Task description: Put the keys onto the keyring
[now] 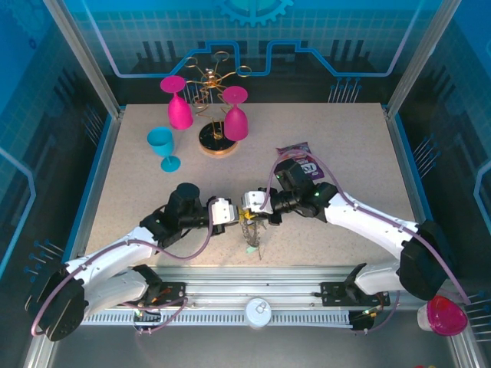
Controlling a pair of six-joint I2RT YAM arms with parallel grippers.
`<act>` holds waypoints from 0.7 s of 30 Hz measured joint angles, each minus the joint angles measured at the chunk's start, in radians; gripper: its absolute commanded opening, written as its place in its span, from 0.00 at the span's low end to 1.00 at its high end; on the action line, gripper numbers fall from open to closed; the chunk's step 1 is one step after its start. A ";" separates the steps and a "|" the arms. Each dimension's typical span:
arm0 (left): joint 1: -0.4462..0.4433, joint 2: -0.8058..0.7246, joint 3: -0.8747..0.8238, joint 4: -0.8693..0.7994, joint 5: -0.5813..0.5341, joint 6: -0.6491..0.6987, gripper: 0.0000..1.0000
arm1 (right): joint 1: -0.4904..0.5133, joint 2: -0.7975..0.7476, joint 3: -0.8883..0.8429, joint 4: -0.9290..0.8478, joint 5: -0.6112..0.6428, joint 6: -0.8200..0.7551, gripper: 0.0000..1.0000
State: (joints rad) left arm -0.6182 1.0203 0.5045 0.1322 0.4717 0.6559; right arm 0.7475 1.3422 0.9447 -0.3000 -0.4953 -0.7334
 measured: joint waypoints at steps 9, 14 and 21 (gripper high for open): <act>-0.008 -0.002 0.027 -0.008 -0.090 -0.043 0.00 | -0.098 -0.161 -0.148 0.164 0.077 0.306 0.40; -0.009 -0.040 0.061 -0.131 -0.192 -0.078 0.00 | -0.102 -0.196 -0.209 0.226 0.229 0.528 0.37; -0.010 -0.084 0.132 -0.373 -0.340 -0.082 0.00 | -0.038 -0.094 -0.200 0.163 0.465 0.821 0.29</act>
State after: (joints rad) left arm -0.6277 0.9360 0.6369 -0.2405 0.1318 0.5735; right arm 0.7097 1.2480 0.7452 -0.1371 -0.0303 0.0875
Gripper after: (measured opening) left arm 0.051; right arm 0.330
